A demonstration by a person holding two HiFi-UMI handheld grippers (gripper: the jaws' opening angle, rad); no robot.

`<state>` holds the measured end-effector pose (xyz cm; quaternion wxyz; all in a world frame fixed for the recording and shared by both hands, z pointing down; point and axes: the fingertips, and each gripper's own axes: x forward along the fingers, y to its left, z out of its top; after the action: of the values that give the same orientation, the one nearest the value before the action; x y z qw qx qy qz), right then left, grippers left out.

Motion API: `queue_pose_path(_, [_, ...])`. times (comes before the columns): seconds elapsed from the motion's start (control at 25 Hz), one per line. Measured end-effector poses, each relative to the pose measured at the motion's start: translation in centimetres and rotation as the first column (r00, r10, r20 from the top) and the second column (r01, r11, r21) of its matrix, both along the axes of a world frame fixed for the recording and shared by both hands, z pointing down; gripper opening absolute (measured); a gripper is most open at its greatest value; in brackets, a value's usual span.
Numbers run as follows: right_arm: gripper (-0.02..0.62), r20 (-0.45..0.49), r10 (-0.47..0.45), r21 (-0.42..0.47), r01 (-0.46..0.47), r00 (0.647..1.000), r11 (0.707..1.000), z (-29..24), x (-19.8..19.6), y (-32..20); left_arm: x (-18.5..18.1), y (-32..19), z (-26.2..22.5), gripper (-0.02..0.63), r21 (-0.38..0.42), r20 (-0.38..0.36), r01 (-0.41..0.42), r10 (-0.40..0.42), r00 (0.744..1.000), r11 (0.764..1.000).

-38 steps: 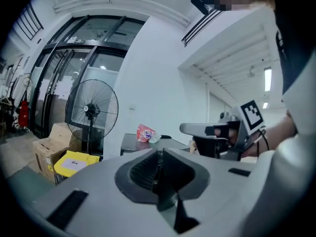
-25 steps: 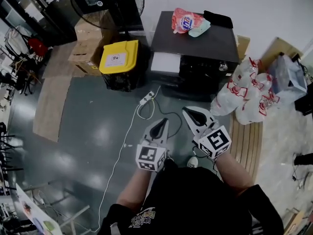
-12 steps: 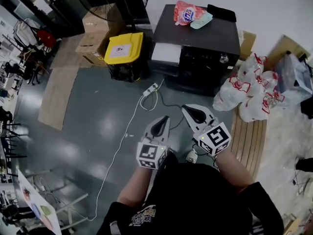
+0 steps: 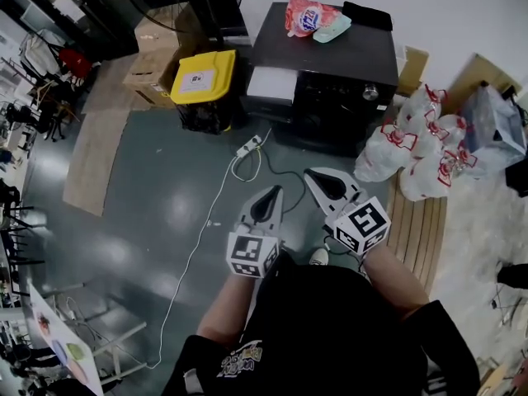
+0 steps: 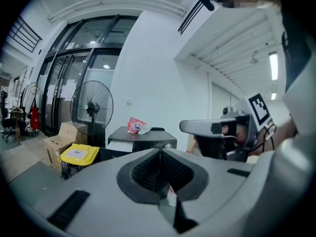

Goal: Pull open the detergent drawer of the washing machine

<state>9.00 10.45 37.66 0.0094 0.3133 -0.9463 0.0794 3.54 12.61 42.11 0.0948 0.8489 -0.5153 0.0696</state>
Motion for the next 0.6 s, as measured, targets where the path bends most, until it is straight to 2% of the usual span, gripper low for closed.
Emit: queue_pose_path(0.6, [0.003, 0.007, 0.006, -0.021, -0.005, 1.0, 1.0, 0.7, 2.0, -0.2, 1.7, -0.5, 0.3, 0.014, -0.008, 0.014, -0.013, 0.013, 1.0, 1.0])
